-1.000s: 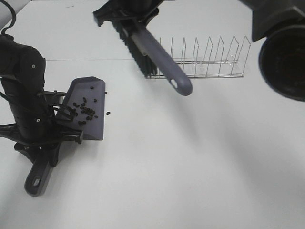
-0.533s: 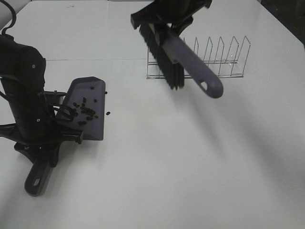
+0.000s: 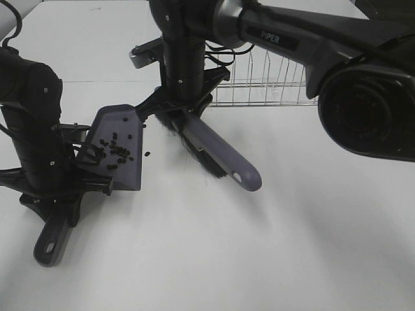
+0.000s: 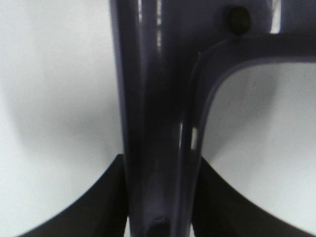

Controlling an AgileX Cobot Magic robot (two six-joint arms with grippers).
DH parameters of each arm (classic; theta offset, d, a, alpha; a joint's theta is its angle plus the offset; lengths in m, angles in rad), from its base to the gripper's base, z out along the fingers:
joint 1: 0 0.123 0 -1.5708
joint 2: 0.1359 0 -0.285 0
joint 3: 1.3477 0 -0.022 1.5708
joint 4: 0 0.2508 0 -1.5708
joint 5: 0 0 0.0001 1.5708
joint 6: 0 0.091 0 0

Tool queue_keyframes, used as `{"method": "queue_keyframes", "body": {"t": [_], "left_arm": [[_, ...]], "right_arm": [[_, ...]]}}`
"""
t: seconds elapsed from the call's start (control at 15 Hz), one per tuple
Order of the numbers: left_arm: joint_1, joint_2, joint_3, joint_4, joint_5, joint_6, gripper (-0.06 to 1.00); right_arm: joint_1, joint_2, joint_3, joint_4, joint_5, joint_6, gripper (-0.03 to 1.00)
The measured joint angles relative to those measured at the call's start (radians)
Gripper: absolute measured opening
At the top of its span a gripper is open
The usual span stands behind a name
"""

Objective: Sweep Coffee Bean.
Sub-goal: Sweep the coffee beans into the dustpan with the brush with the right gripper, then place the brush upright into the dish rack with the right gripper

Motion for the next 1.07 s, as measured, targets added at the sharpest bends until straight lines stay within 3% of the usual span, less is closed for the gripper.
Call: {"method": "queue_keyframes", "body": {"t": [0.33,0.53,0.67,0.73,0.87,1.07], "left_arm": [[0.0,0.0,0.0,-0.003,0.0,0.0,0.32],[0.0,0.0,0.0,-0.006,0.001,0.0,0.32],[0.0,0.0,0.0,-0.006,0.001,0.0,0.32],[0.0,0.0,0.0,-0.006,0.002,0.0,0.32],[0.0,0.0,0.0,-0.006,0.002,0.006,0.32],[0.0,0.0,0.0,-0.006,0.002,0.016,0.32]], "right_arm": [[0.089,0.044,-0.009,0.08,-0.035,-0.024,0.28],[0.128,0.056,-0.164,0.108,0.031,0.001,0.28],[0.128,0.059,-0.218,0.086,0.039,0.02,0.28],[0.128,0.049,-0.271,-0.002,0.039,0.047,0.28],[0.125,0.029,-0.279,-0.063,0.045,0.051,0.28],[0.086,-0.023,-0.277,-0.077,0.05,0.036,0.28]]}}
